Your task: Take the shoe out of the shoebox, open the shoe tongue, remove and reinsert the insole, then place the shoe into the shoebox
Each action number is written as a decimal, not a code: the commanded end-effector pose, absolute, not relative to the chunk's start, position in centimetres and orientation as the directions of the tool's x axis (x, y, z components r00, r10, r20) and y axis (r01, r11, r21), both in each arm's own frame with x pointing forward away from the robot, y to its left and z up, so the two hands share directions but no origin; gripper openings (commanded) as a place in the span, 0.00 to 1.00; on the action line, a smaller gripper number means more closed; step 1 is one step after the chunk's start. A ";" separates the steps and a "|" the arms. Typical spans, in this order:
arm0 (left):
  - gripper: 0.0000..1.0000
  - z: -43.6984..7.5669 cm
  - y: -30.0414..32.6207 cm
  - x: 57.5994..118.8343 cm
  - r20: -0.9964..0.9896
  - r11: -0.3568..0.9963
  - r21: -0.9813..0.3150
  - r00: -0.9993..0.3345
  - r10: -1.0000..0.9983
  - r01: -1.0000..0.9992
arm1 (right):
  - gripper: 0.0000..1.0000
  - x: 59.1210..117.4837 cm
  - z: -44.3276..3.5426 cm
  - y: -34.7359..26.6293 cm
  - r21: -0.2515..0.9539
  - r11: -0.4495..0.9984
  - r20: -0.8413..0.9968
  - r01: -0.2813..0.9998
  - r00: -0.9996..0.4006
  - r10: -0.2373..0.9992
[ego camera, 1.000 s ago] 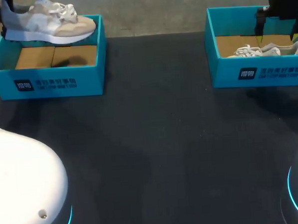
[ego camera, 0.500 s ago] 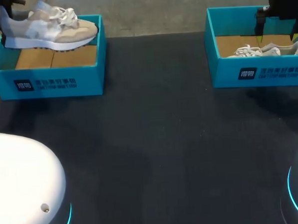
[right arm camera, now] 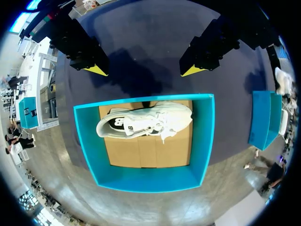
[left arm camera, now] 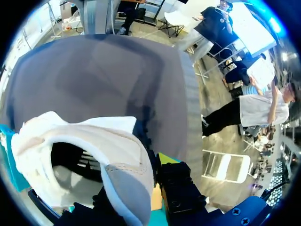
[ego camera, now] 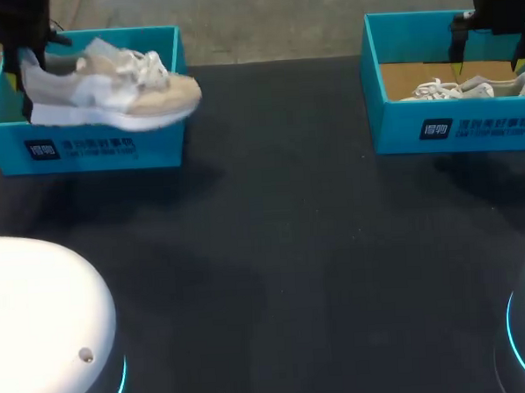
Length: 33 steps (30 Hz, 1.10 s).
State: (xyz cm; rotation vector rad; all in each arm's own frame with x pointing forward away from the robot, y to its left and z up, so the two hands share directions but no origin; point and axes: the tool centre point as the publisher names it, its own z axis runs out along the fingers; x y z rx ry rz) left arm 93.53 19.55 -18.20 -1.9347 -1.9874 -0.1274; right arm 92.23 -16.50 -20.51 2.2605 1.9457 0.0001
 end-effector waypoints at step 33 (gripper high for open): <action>0.00 -22.3 11.5 83.8 0.332 -0.183 0.173 0.117 0.936 0.968 | 1.00 92.2 -20.5 -16.5 0.120 -0.142 -0.104 0.982 0.155 0.982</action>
